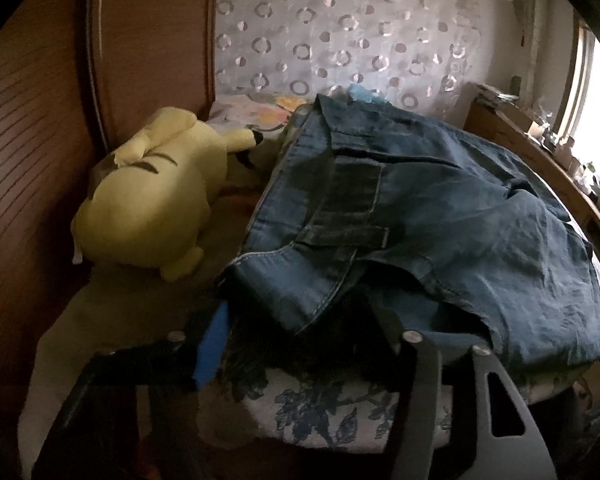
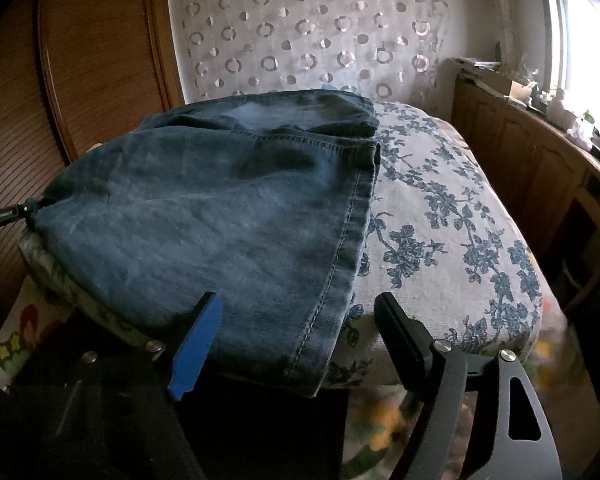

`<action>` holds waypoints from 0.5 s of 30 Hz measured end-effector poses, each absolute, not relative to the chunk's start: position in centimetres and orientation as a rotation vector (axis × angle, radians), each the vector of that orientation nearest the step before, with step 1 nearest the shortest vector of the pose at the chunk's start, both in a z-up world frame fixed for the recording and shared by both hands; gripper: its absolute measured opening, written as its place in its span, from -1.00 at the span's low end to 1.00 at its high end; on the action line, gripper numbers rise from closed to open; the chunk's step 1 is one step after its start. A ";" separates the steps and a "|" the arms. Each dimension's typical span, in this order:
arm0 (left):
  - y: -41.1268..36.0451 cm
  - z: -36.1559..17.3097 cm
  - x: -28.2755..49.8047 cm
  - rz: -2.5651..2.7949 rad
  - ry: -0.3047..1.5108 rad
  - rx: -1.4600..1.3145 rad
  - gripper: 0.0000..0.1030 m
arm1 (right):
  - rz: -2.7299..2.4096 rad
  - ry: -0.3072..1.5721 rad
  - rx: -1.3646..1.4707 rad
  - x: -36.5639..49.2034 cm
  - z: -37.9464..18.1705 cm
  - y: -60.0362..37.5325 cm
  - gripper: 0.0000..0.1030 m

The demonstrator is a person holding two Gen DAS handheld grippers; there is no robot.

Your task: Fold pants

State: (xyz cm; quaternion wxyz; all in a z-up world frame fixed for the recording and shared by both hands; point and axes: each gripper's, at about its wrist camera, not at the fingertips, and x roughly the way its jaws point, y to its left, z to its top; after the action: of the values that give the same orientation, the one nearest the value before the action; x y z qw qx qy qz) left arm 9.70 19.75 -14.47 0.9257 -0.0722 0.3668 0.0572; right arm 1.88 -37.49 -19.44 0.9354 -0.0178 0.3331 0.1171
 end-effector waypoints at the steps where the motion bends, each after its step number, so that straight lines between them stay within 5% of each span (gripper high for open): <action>1: 19.7 -14.4 9.7 0.124 0.752 -0.140 -0.05 | 0.238 0.680 -0.037 1.9 -19.5 -37.5 0.51; 10: 19.4 -13.3 10.1 0.102 0.731 -0.124 -0.55 | 0.237 0.675 -0.053 2.4 -19.4 -37.0 0.15; 15: 19.0 -12.1 10.0 0.103 0.702 -0.118 -0.72 | 0.237 0.663 -0.085 2.5 -19.4 -36.8 -0.52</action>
State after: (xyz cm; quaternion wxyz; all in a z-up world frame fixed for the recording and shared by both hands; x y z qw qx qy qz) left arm 9.99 19.03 -12.10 0.9360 -0.0576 0.3435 0.0503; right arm 2.51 -36.76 -19.38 0.9378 -0.0418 0.3247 0.1159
